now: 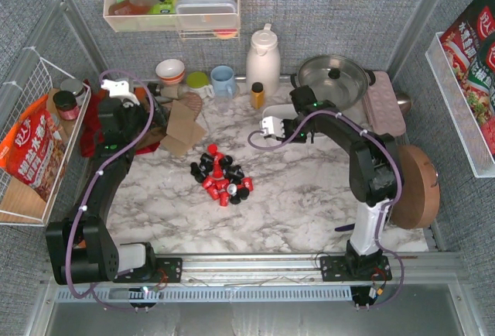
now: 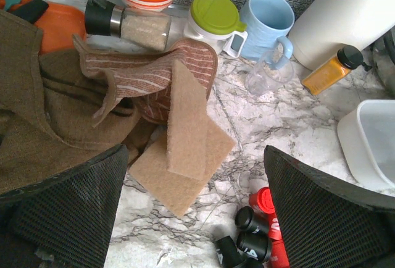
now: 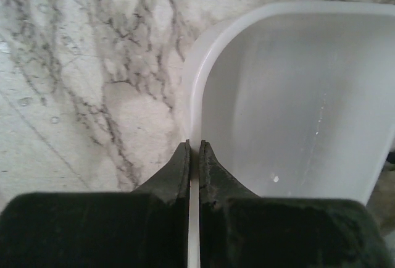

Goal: Mix the coffee capsules in the storage basket

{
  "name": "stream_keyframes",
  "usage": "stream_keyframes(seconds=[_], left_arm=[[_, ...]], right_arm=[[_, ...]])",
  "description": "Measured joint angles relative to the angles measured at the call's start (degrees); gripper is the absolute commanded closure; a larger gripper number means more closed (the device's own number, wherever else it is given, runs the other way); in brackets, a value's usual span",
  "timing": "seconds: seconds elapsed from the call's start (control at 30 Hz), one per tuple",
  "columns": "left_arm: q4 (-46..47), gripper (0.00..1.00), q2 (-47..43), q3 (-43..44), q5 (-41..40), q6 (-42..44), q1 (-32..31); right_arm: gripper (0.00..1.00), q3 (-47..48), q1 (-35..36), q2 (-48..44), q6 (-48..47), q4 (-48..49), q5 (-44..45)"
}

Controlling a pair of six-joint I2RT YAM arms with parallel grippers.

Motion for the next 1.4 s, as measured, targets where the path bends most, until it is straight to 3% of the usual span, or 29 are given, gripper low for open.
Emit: stream_keyframes(seconds=[0.17, 0.53, 0.63, 0.8, 0.83, 0.87, 0.9, 1.07, 1.27, 1.4], left_arm=[[0.0, 0.01, 0.2, 0.0, 0.0, 0.0, 0.0], [-0.4, 0.01, 0.5, 0.1, 0.0, 0.0, 0.0], [-0.4, 0.01, 0.5, 0.1, 0.0, 0.0, 0.0], [-0.4, 0.01, 0.4, 0.1, 0.0, -0.4, -0.3], [-0.4, 0.01, 0.3, 0.1, 0.1, -0.4, -0.5], [-0.3, 0.01, 0.2, 0.0, 0.0, -0.3, -0.7], [-0.4, 0.01, 0.2, -0.1, 0.0, -0.3, -0.9], [-0.1, 0.01, 1.0, -0.5, -0.1, 0.2, -3.3], [0.7, 0.01, -0.3, -4.6, -4.1, -7.4, -3.4], [-0.1, 0.10, -3.9, -5.8, -4.5, -9.4, -4.7]], right_arm=[[0.73, 4.0, -0.1, 1.3, -0.9, -0.2, 0.5], [0.71, 6.0, 0.3, -0.3, 1.1, -3.1, -1.8], [0.51, 5.7, 1.1, -0.7, 2.0, -3.4, -2.1], [0.39, 3.1, 2.1, -5.0, 7.5, -0.6, -2.3], [0.28, 2.3, 2.3, -6.6, 9.2, 0.4, -2.4], [0.04, 1.0, 2.5, -8.4, 11.0, 1.8, -2.3], [0.01, -0.5, 2.7, -10.4, 13.4, 3.6, -2.1], [0.01, -10.5, 3.6, -21.8, 27.6, 13.2, 2.3], [0.01, -16.5, 3.7, -33.4, 47.2, 19.6, 14.9], [0.01, -19.7, 2.1, -40.5, 58.8, 22.1, 22.1]])
